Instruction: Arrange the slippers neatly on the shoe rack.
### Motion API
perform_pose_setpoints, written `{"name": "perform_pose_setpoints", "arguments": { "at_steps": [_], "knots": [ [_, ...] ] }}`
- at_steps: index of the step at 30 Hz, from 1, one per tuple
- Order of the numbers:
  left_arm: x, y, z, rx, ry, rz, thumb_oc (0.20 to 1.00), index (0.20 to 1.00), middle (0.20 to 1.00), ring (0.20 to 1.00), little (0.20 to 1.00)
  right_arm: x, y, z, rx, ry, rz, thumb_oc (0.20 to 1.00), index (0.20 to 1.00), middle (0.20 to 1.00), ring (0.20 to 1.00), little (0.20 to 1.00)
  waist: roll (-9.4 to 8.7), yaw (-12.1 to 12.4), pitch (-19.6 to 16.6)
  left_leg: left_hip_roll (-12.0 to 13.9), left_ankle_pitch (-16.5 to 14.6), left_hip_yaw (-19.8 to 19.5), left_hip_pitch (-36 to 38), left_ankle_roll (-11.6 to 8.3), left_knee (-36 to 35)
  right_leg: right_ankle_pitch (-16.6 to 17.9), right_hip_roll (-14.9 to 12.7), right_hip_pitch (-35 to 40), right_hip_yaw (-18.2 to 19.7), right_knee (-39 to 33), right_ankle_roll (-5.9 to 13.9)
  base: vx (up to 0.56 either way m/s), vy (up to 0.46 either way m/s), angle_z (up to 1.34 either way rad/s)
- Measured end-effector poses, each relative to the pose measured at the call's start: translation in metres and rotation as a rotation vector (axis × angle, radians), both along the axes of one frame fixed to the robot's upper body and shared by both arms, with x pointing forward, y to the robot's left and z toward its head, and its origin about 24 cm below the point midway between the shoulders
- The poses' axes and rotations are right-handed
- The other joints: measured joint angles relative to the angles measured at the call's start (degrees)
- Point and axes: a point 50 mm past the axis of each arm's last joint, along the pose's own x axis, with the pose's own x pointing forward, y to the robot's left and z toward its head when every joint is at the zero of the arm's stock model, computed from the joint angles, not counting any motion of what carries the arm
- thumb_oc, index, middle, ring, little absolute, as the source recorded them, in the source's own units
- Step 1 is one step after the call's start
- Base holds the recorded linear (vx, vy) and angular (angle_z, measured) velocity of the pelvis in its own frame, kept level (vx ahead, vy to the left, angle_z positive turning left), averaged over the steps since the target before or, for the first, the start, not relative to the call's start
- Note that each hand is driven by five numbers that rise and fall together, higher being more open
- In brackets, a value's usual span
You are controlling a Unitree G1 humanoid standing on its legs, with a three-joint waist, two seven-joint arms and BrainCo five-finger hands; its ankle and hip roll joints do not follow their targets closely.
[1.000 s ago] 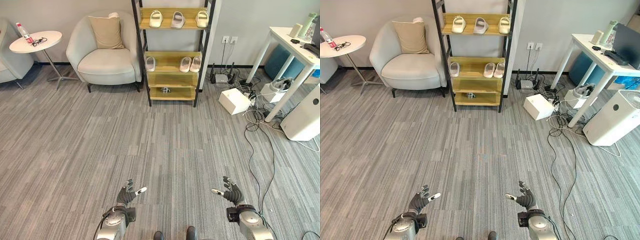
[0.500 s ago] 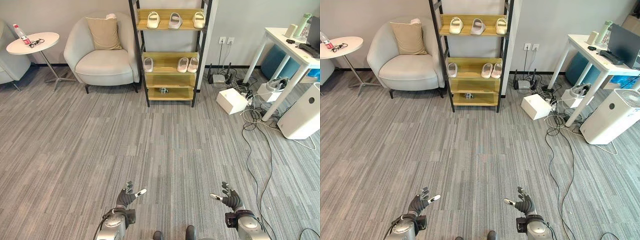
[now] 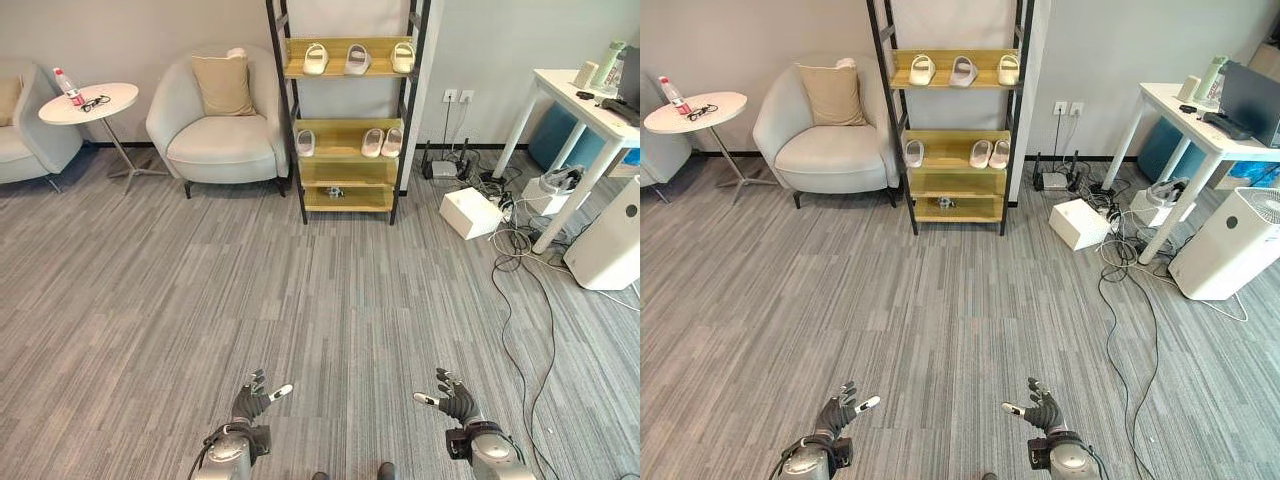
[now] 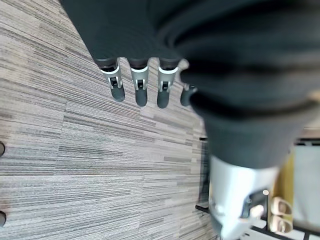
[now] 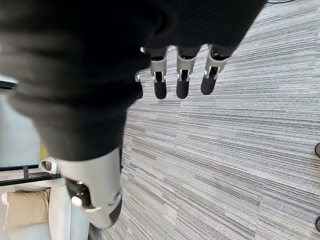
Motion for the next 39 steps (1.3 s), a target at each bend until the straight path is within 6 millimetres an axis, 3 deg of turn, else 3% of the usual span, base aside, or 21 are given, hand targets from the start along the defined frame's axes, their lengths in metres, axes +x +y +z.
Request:
{"name": "perform_pose_setpoints", "arguments": {
  "at_steps": [12,14,15,16,17,18,20,21,22,23,24,25,27,28,30,32,33,35,36,37,39],
  "knots": [
    [0.006,0.006,0.006,0.025,-0.03,0.002,1.0,1.0,1.0,1.0,1.0,0.001,0.007,0.0,0.042,0.001,0.012,1.0,1.0,1.0,1.0,1.0,-2.52,0.71,1.12,-0.26,0.66,0.2,-2.89,0.72,0.36,0.3,-0.21,-3.23,0.08,0.32,0.06,0.0,0.069,-0.02],
    [0.034,0.015,0.024,0.058,-0.12,-0.009,1.0,1.0,1.0,1.0,1.0,0.017,-0.007,0.01,0.016,-0.051,-0.017,1.0,1.0,1.0,1.0,1.0,-1.39,1.31,4.73,-0.72,0.29,0.45,-4.9,2.31,0.94,-0.84,-0.93,-10.97,0.69,12.41,2.03,-0.04,0.296,-0.2],
    [0.041,0.02,0.028,0.078,-0.134,-0.007,1.0,1.0,1.0,1.0,1.0,0.034,-0.007,0.02,0.003,-0.097,0.002,1.0,1.0,1.0,1.0,1.0,-0.4,1.1,7.78,0.24,0.14,1.74,-4.22,3.05,0.92,-0.89,-2.18,-18.63,-0.31,27.41,4.94,0.26,0.229,-0.1],
    [0.04,0.023,0.028,0.083,-0.131,0.005,1.0,1.0,1.0,1.0,1.0,0.031,-0.006,0.017,0.008,-0.086,0.003,1.0,1.0,1.0,1.0,1.0,-1.05,0.86,8.28,-0.49,-0.31,1.74,-3.02,3.63,0.98,-3.52,-4.85,-21.85,-0.31,37.42,8.84,0.36,0.103,-0.13],
    [0.039,0.023,0.025,0.079,-0.123,0.009,1.0,1.0,1.0,1.0,1.0,0.027,-0.007,0.016,0.011,-0.083,-0.009,1.0,1.0,1.0,1.0,1.0,-1.09,0.74,8.45,-0.92,-1.14,1.18,-2.34,4.48,1.53,-4.38,-6.78,-23.43,-0.53,38.74,9.14,0.53,-0.023,0.12],
    [0.036,0.024,0.022,0.082,-0.099,0.015,1.0,1.0,1.0,1.0,1.0,0.026,-0.007,0.016,0.024,-0.088,-0.031,1.0,1.0,1.0,1.0,1.0,-1.32,0.63,8.79,-1.17,-1.31,0.92,-1.67,4.38,1.55,-5.23,-10.12,-23.59,-1.75,34.24,9.2,0.42,-0.126,0.1],
    [0.038,0.026,0.022,0.091,-0.097,0.016,1.0,1.0,1.0,1.0,1.0,0.026,-0.007,0.017,0.027,-0.093,-0.032,1.0,1.0,1.0,1.0,1.0,-2.3,0.11,8.62,-2.04,-1.28,0.64,-1.73,4.32,0.79,-4.57,-11.79,-22.44,-1.58,18.07,9.98,0.46,-0.199,0.15],
    [0.041,0.027,0.022,0.093,-0.088,0.021,1.0,1.0,1.0,1.0,1.0,0.025,-0.006,0.017,0.027,-0.092,-0.036,1.0,1.0,1.0,1.0,1.0,-3.46,-1.07,7.98,-2.92,-1.85,-0.06,-1.58,3.74,0.52,-2.32,-12.48,-21.11,-2.21,5.51,10.96,0.55,-0.303,0.27],
    [0.042,0.023,0.021,0.084,-0.088,0.019,1.0,1.0,1.0,1.0,1.0,0.022,-0.004,0.016,0.033,-0.087,-0.038,1.0,1.0,1.0,1.0,1.0,-3.57,-1.78,7.88,-2.96,-3.31,-0.98,-0.25,2.93,0.6,0.92,-12.13,-19.46,-5.46,1.2,10.47,0.62,-0.4,0.61],
    [0.04,0.016,0.021,0.065,-0.096,0.014,1.0,1.0,1.0,1.0,1.0,0.013,-0.005,0.011,0.035,-0.062,-0.044,1.0,1.0,1.0,1.0,1.0,-3.66,-2.19,7.14,-2.36,-4.64,-2.76,1.87,1.45,0.52,3.36,-11.14,-16.73,-6.62,3.37,8.08,0.38,-0.276,0.59],
    [0.034,0.013,0.018,0.055,-0.088,0.012,1.0,1.0,1.0,1.0,1.0,0.004,-0.004,0.006,0.039,-0.036,-0.049,1.0,1.0,1.0,1.0,1.0,-4.04,-2.29,4.99,-1.59,-5.66,-3.24,2.15,0.69,0.45,3.66,-9.69,-14.99,-6.87,4.73,7.39,0.38,-0.327,0.78],
    [0.023,0.011,0.011,0.052,-0.052,0.012,1.0,1.0,1.0,1.0,1.0,-0.004,-0.007,0.0,0.031,0.004,-0.06,1.0,1.0,1.0,1.0,1.0,-3.39,-2.22,3.12,1.71,-8.02,-4.4,2.62,-2.31,4.92,4.52,-6.46,-12.24,-8.64,5.64,0.24,0.38,-0.344,0.47],
    [0.022,0.008,0.01,0.035,-0.054,0.023,1.0,1.0,1.0,1.0,1.0,0.015,-0.013,0.012,0.011,-0.061,-0.038,1.0,1.0,1.0,1.0,1.0,-3.48,0.5,3.07,3.74,-8.94,-6.77,-12.96,-7.08,39.98,1.35,-2.79,-8.42,-7.99,3.32,-3.24,0.57,-0.361,-0.2],
    [0.023,0.011,0.012,0.036,-0.057,0.032,1.0,1.0,1.0,1.0,1.0,0.02,-0.014,0.018,0.012,-0.094,-0.036,1.0,1.0,1.0,1.0,1.0,-3.97,0.44,3.53,4.77,-9.9,-7.99,-17.52,-8.56,43.12,-1.87,-2.05,-5.55,-8.14,2.78,-5.01,0.51,-0.114,-0.28],
    [0.04,0.01,0.023,0.034,-0.126,0.02,1.0,1.0,1.0,1.0,1.0,0.015,-0.019,0.015,0.006,-0.071,-0.051,1.0,1.0,1.0,1.0,1.0,-5.2,1.37,4.7,6.47,-8.09,-3.75,-18.84,-6.91,22.94,-2.85,-1.24,-1.63,-8.3,0.38,-4.59,0.58,0.049,-0.12],
    [0.035,0.012,0.019,0.041,-0.099,0.026,1.0,1.0,1.0,1.0,1.0,0.016,-0.017,0.013,0.004,-0.06,-0.042,1.0,1.0,1.0,1.0,1.0,-4.2,1.77,5.69,7.1,2.02,-0.77,-21.24,-7.7,1.52,-7.27,0.27,3.06,-8.2,0.34,-1.26,0.63,0.133,-0.32],
    [0.029,0.013,0.016,0.042,-0.082,0.031,1.0,1.0,1.0,1.0,1.0,0.01,-0.015,0.008,-0.002,-0.029,-0.026,1.0,1.0,1.0,1.0,1.0,-3.43,2.88,5.7,7.14,4.96,0.39,-22.94,-6.27,1.1,-8.16,0.71,5.14,-7.82,0.36,-1.14,0.55,0.17,-0.44],
    [0.02,0.017,0.011,0.048,-0.052,0.047,1.0,1.0,1.0,1.0,1.0,0.007,-0.014,0.006,-0.002,-0.018,-0.019,1.0,1.0,1.0,1.0,1.0,-2.93,4.0,5.39,5.75,4.89,0.63,-20.51,-5.58,0.63,-11.53,0.07,8.89,-6.67,0.35,0.67,0.43,0.207,-0.52],
    [0.017,0.021,0.01,0.059,-0.043,0.052,1.0,1.0,1.0,1.0,1.0,0.007,-0.011,0.006,0.006,-0.016,-0.017,1.0,1.0,1.0,1.0,1.0,-3.52,4.54,5.06,4.82,8.77,0.63,-19.86,-4.26,1.44,-12.83,-0.86,10.28,-5.57,0.37,1.95,0.29,0.213,-0.4],
    [0.017,0.028,0.012,0.074,-0.045,0.068,1.0,1.0,1.0,1.0,1.0,0.008,-0.005,0.005,0.024,-0.02,-0.009,1.0,1.0,1.0,1.0,1.0,-5.88,4.66,4.39,2.71,9.1,1.32,-19.66,-3.76,2.31,-13.32,-3.27,10.41,-4.49,0.98,2.98,0.25,0.215,-0.37],
    [0.024,0.032,0.016,0.082,-0.063,0.077,1.0,1.0,1.0,1.0,1.0,0.012,-0.001,0.007,0.026,-0.035,-0.002,1.0,1.0,1.0,1.0,1.0,-7.02,4.51,3.99,0.1,8.46,1.75,-18.18,0.53,2.51,-12.89,-6.31,8.88,-4.53,7.19,3.65,0.21,0.301,-0.08]
  ]
}}
